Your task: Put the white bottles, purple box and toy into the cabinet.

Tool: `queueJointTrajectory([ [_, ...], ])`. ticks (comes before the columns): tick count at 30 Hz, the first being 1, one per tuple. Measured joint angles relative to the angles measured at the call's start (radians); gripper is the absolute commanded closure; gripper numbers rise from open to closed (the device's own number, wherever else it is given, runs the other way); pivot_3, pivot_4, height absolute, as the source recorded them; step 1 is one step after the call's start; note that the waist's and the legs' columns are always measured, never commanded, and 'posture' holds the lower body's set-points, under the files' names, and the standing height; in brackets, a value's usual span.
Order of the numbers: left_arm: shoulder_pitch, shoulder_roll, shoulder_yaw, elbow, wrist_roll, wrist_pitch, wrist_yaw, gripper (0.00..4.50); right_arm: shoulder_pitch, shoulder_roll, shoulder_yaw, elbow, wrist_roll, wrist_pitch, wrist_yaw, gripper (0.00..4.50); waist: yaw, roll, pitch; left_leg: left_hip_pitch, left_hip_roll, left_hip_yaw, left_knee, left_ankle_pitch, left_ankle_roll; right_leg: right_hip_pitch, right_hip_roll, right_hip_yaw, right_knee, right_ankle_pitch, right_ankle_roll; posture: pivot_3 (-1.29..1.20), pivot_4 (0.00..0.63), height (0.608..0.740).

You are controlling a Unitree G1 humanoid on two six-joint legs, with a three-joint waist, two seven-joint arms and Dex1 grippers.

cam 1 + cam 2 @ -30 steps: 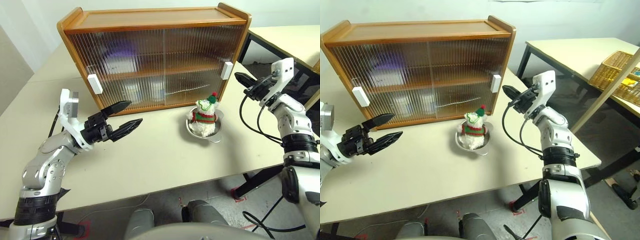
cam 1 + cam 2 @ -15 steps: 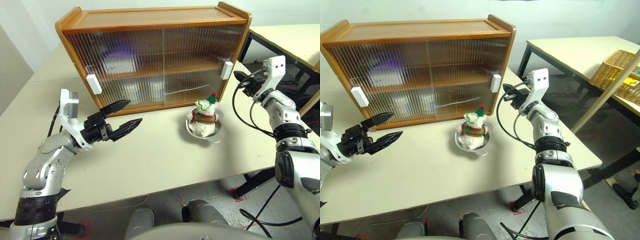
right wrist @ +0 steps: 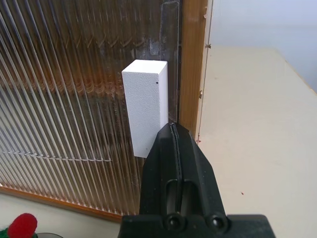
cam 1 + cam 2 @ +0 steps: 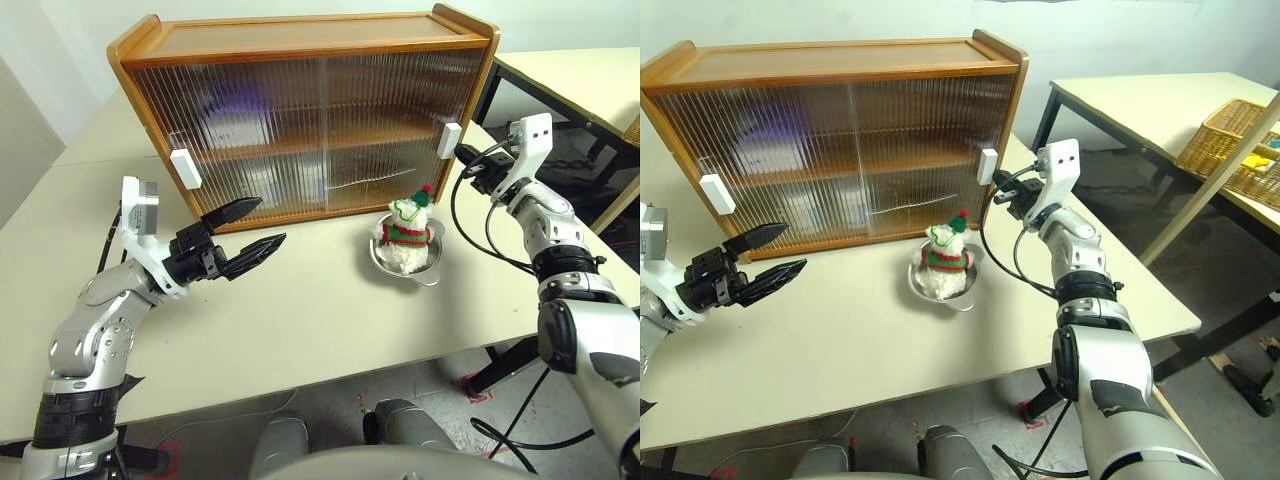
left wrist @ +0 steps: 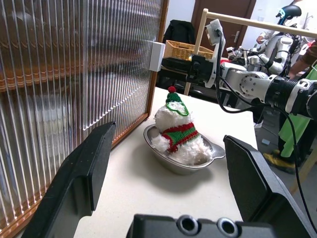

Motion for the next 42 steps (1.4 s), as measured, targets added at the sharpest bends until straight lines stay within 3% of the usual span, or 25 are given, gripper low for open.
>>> queueJointTrajectory([
  [28, -0.003, -0.016, -0.009, -0.003, 0.003, 0.001, 0.03, 0.0, -0.006, 0.193, 0.1, -0.267, -0.019, 0.146, -0.02, 4.48, 0.003, 0.0, 0.0, 0.001, 0.0, -0.011, -0.004, 0.0, 0.0, -0.002, 0.007, -0.004, 0.0, 0.001, -0.006, -0.03, 0.0, 0.74],
  [42, 0.004, -0.019, -0.01, -0.007, 0.004, 0.002, 0.038, 0.0, -0.006, 0.268, 0.135, -0.287, -0.026, 0.205, -0.024, 4.48, 0.011, 0.0, 0.0, 0.004, 0.0, -0.014, -0.007, 0.0, 0.0, -0.002, 0.01, -0.003, 0.0, 0.002, -0.01, -0.02, 0.0, 0.74],
])
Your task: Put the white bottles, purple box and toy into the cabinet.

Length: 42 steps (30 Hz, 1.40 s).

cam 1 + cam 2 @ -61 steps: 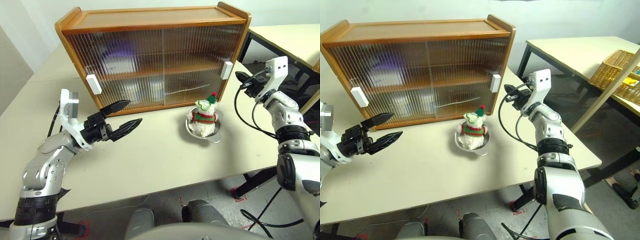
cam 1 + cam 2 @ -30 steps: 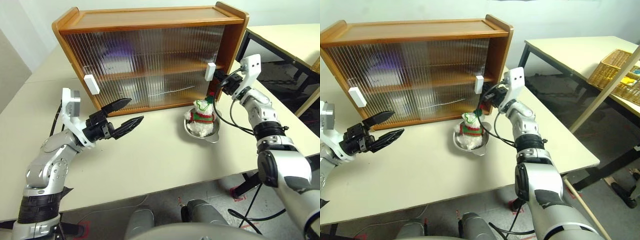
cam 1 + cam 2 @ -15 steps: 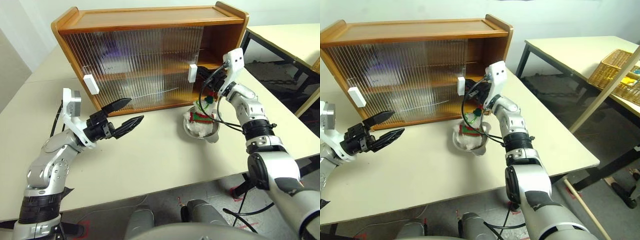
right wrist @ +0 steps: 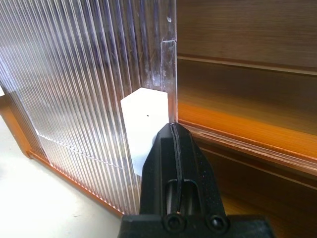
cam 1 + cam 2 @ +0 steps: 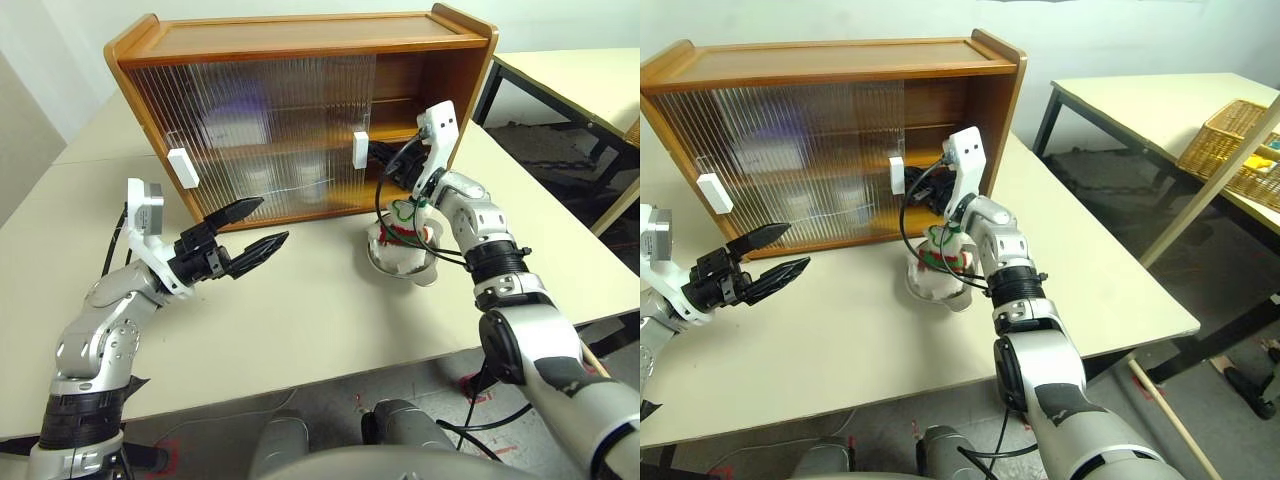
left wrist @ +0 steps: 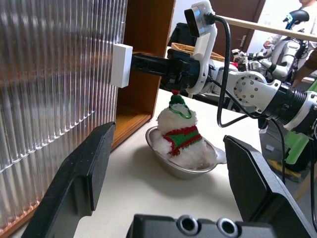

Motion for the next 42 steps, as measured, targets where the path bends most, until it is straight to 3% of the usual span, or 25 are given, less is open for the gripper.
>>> queueJointTrajectory([
  [28, -0.004, 0.005, 0.0, -0.009, 0.001, 0.009, 0.005, 0.0, -0.004, 0.082, 0.026, 0.02, -0.001, 0.003, 0.049, 4.48, 0.001, 0.0, 0.0, 0.001, 0.0, -0.001, -0.001, 0.0, 0.0, 0.0, 0.001, 0.0, 0.0, 0.0, -0.004, -0.03, 0.0, 0.74],
  [34, -0.008, 0.004, -0.006, -0.008, 0.005, 0.009, -0.001, 0.0, -0.014, 0.071, 0.023, 0.03, -0.005, -0.011, 0.025, 4.48, 0.001, 0.0, 0.0, 0.001, 0.0, -0.001, -0.001, 0.0, 0.0, 0.0, 0.001, 0.0, 0.001, 0.001, -0.004, -0.05, 0.0, 0.74],
  [38, -0.021, 0.002, -0.02, 0.003, 0.018, 0.006, -0.012, 0.0, -0.021, 0.008, -0.002, 0.014, -0.012, -0.024, -0.022, 4.48, 0.005, 0.0, 0.0, 0.0, 0.0, -0.001, 0.0, 0.0, 0.0, 0.0, 0.0, -0.001, 0.0, 0.001, -0.005, -0.06, 0.0, 0.74],
  [42, -0.042, -0.004, -0.034, 0.027, 0.022, -0.002, -0.028, 0.0, 0.01, -0.056, -0.013, -0.134, -0.012, -0.003, -0.045, 3.6, 0.002, 0.0, 0.0, 0.0, 0.0, 0.0, 0.0, 0.0, 0.0, 0.0, 0.001, -0.001, 0.0, 0.001, -0.005, -0.07, 0.0, 0.74],
])
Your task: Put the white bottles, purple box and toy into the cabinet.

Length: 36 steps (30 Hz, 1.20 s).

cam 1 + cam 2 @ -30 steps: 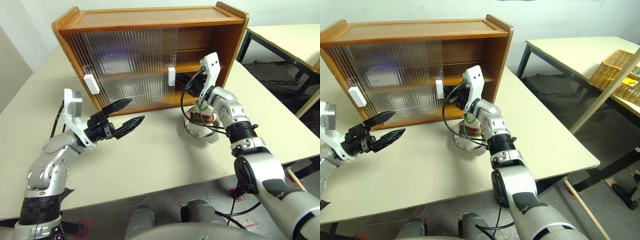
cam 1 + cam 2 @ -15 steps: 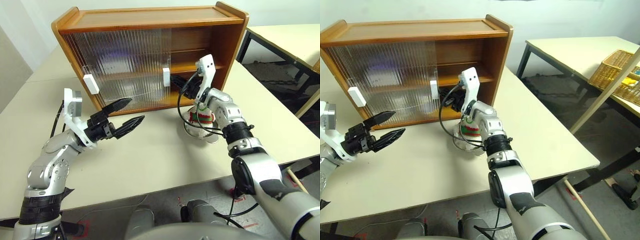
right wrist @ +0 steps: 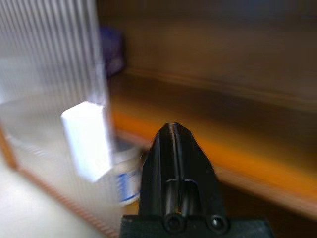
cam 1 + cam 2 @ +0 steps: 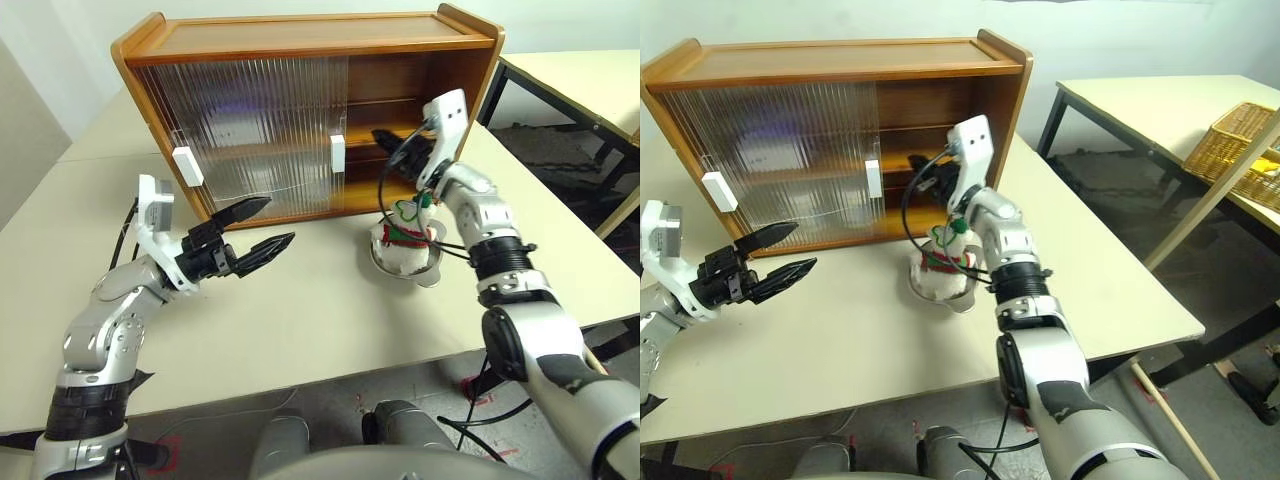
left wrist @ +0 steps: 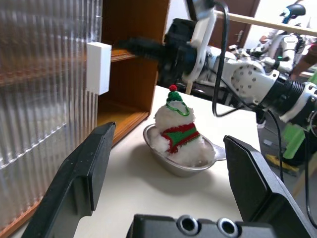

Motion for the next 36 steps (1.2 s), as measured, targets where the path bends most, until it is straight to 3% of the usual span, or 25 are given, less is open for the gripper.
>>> queueJointTrajectory([
  [6, -0.008, -0.009, -0.008, 0.014, 0.002, -0.005, -0.005, 0.0, 0.14, -0.084, -0.001, -0.338, 0.044, 0.221, -0.019, 1.37, -0.004, 0.0, 0.0, 0.001, -0.001, 0.0, 0.001, 0.0, 0.0, 0.002, 0.003, -0.002, 0.0, -0.001, 0.004, -0.08, 0.0, 0.74],
  [9, -0.009, -0.008, -0.008, 0.015, 0.002, -0.007, -0.008, 0.0, 0.235, -0.155, 0.001, -0.534, 0.063, 0.393, -0.045, 0.22, -0.003, -0.001, 0.0, 0.004, -0.002, 0.001, 0.002, 0.0, 0.0, 0.008, 0.01, 0.0, 0.0, -0.006, 0.017, -0.08, 0.001, 0.74],
  [10, -0.008, -0.007, -0.007, 0.016, 0.002, -0.008, -0.011, 0.0, 0.266, -0.188, 0.001, -0.598, 0.079, 0.452, -0.043, 0.02, -0.003, -0.001, 0.0, 0.004, -0.002, 0.001, 0.004, 0.0, 0.0, 0.009, 0.01, 0.0, 0.0, -0.008, 0.021, -0.08, 0.001, 0.74],
  [16, -0.007, -0.006, -0.006, 0.017, 0.001, -0.008, -0.012, 0.0, 0.343, -0.308, -0.005, -0.794, 0.178, 0.696, -0.021, 0.02, -0.008, -0.001, 0.0, 0.007, -0.003, 0.001, 0.013, -0.001, -0.003, 0.014, 0.011, -0.001, 0.0, -0.007, 0.023, -0.08, 0.004, 0.74],
  [24, -0.007, -0.011, -0.006, 0.017, 0.002, -0.009, -0.011, 0.0, 0.432, -0.388, -0.057, -0.829, 0.359, 0.985, 0.031, 0.02, -0.012, -0.001, 0.001, 0.008, -0.003, -0.001, 0.015, -0.007, -0.012, 0.013, 0.011, 0.0, 0.0, -0.008, 0.022, -0.07, 0.005, 0.74],
  [36, 0.005, -0.014, -0.003, 0.017, 0.003, -0.014, -0.008, 0.0, 0.441, -0.357, -0.055, -0.718, 0.388, 1.046, 0.009, 0.02, -0.004, -0.001, 0.0, 0.0, -0.003, 0.0, 0.014, -0.008, -0.011, 0.006, 0.012, 0.001, 0.0, -0.013, 0.024, -0.05, 0.009, 0.74],
])
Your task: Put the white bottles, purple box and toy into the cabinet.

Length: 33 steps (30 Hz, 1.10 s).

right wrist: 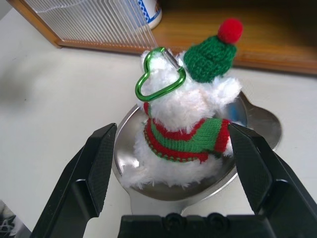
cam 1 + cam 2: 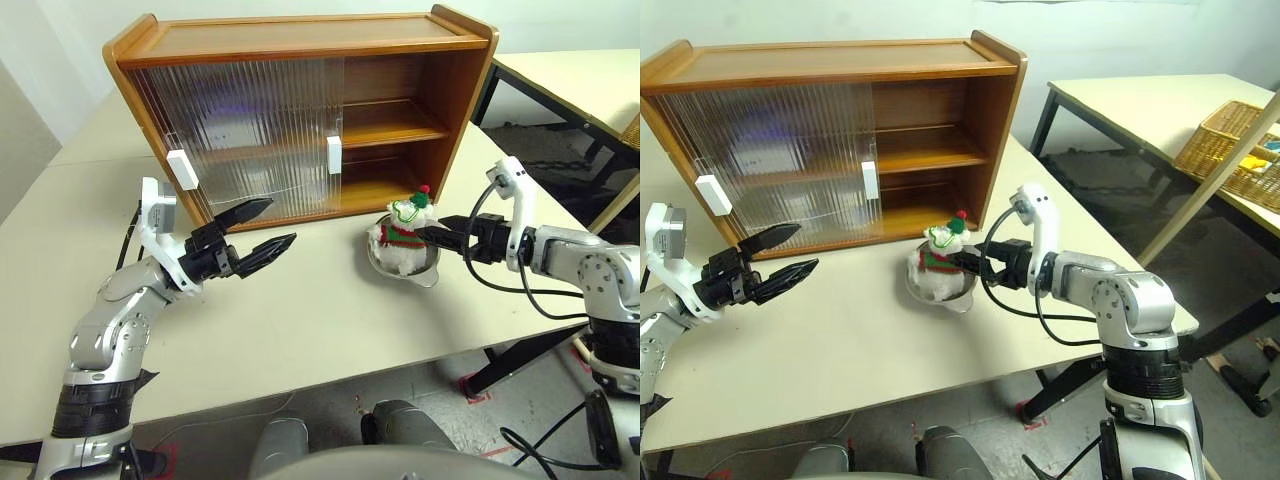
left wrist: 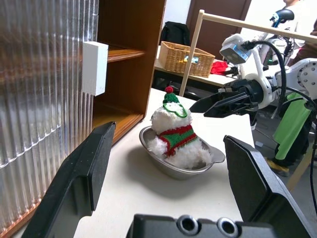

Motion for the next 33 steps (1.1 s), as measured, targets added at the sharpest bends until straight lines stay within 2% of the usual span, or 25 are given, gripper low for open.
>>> queueJointTrajectory([
  [19, 0.008, 0.003, 0.005, -0.007, -0.001, 0.0, 0.017, 0.0, -0.004, 0.091, 0.103, 0.129, -0.082, -0.131, -0.026, 0.02, 0.015, 0.0, 0.0, 0.001, 0.0, -0.001, 0.0, 0.0, 0.0, 0.001, 0.001, 0.0, 0.0, 0.0, 0.0, -0.02, 0.009, 0.74],
  [29, 0.011, 0.003, 0.005, -0.007, -0.001, -0.004, 0.017, 0.0, -0.03, 0.118, 0.105, 0.163, -0.116, -0.187, -0.036, 0.02, 0.016, 0.0, 0.0, 0.001, 0.0, -0.001, 0.0, 0.0, 0.0, 0.001, 0.001, 0.001, 0.0, 0.001, -0.001, -0.03, 0.0, 0.74],
  [33, 0.009, 0.003, 0.005, -0.007, -0.001, -0.004, 0.021, 0.0, -0.03, 0.124, 0.105, 0.163, -0.115, -0.187, -0.037, 1.37, 0.017, 0.0, 0.0, 0.001, 0.0, -0.001, 0.0, 0.0, 0.0, 0.001, 0.001, 0.001, 0.0, 0.001, 0.0, -0.03, 0.0, 0.74],
])
